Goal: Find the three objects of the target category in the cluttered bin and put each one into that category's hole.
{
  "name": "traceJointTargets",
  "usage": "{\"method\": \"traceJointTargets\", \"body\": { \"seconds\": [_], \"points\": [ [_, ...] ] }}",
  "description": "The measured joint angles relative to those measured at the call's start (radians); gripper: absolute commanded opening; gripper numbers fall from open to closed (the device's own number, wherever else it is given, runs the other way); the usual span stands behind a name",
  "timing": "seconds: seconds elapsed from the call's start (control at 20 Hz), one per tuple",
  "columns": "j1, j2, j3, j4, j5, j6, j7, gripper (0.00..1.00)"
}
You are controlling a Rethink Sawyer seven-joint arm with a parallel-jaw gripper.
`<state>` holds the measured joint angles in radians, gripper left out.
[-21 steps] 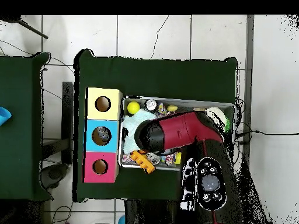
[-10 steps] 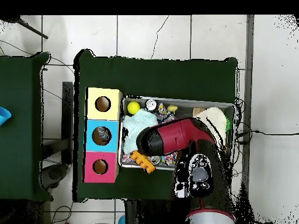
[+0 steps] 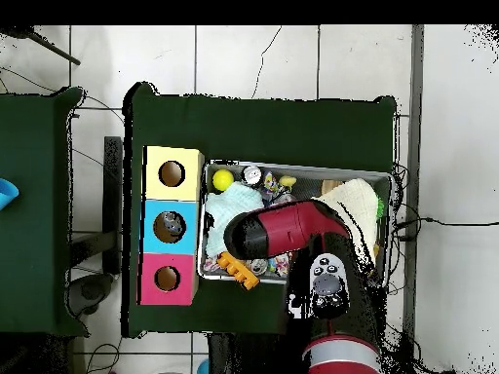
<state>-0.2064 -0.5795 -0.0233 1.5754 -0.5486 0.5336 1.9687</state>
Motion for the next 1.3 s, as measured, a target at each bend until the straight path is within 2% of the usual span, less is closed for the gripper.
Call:
{"method": "traceJointTargets", "body": {
  "seconds": [0.4, 0.85, 1.3],
  "points": [
    [0.0, 0.008, -0.004, 0.006, 0.062, -0.054, 0.0, 1.0],
    [0.022, 0.019, -0.053, 0.009, 0.065, -0.163, 0.0, 1.0],
    [0.068, 0.058, -0.113, 0.009, 0.066, -0.23, 0.0, 1.0]
  ]
}}
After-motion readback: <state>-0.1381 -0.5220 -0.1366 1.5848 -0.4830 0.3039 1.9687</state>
